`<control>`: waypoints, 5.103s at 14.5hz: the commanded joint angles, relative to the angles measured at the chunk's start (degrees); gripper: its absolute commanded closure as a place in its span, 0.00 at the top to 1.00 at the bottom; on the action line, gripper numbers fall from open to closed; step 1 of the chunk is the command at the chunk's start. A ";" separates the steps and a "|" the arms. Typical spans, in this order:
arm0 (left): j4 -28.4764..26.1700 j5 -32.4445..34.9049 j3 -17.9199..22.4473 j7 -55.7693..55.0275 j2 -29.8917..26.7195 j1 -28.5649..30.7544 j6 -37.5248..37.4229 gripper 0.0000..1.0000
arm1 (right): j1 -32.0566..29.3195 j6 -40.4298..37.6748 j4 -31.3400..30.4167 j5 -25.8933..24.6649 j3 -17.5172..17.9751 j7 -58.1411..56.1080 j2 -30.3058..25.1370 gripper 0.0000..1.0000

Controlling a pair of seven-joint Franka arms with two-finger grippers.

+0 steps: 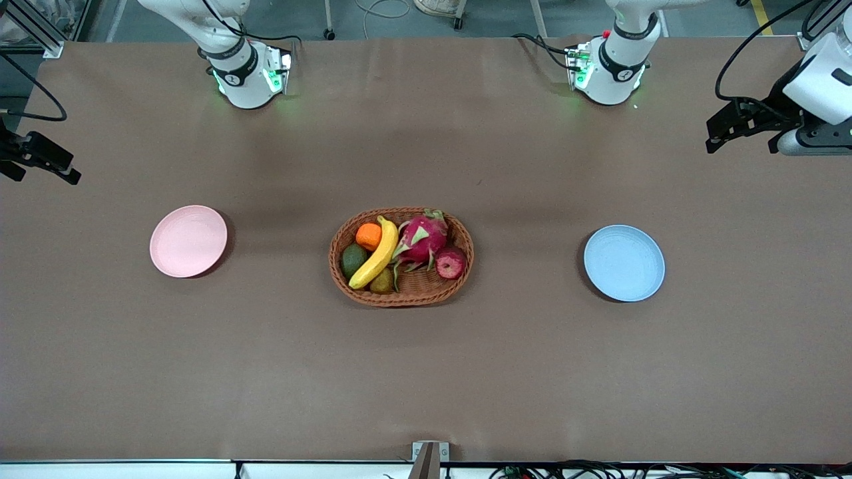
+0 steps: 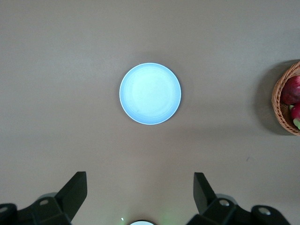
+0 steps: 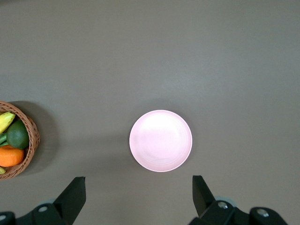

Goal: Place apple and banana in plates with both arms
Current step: 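Reach both grippers down into the wicker basket toward the apple and banana, then grasp the red apple with the left gripper while the right gripper grasps the banana, then carry the apple to the blue plate while the right gripper carries the banana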

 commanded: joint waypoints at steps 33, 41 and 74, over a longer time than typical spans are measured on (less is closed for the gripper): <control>12.12 -3.05 -2.45 -74.03 47.03 -30.35 38.47 1.00 | 36.71 17.77 18.54 5.52 0.38 70.52 43.52 0.96; 12.03 -3.31 -2.45 -78.88 51.08 -32.20 43.75 1.00 | 38.92 23.60 18.28 9.03 0.38 73.62 47.39 0.85; -5.90 4.33 -2.19 -32.56 40.71 3.30 26.44 0.40 | 3.25 1.53 13.46 4.04 -1.11 4.73 39.48 0.19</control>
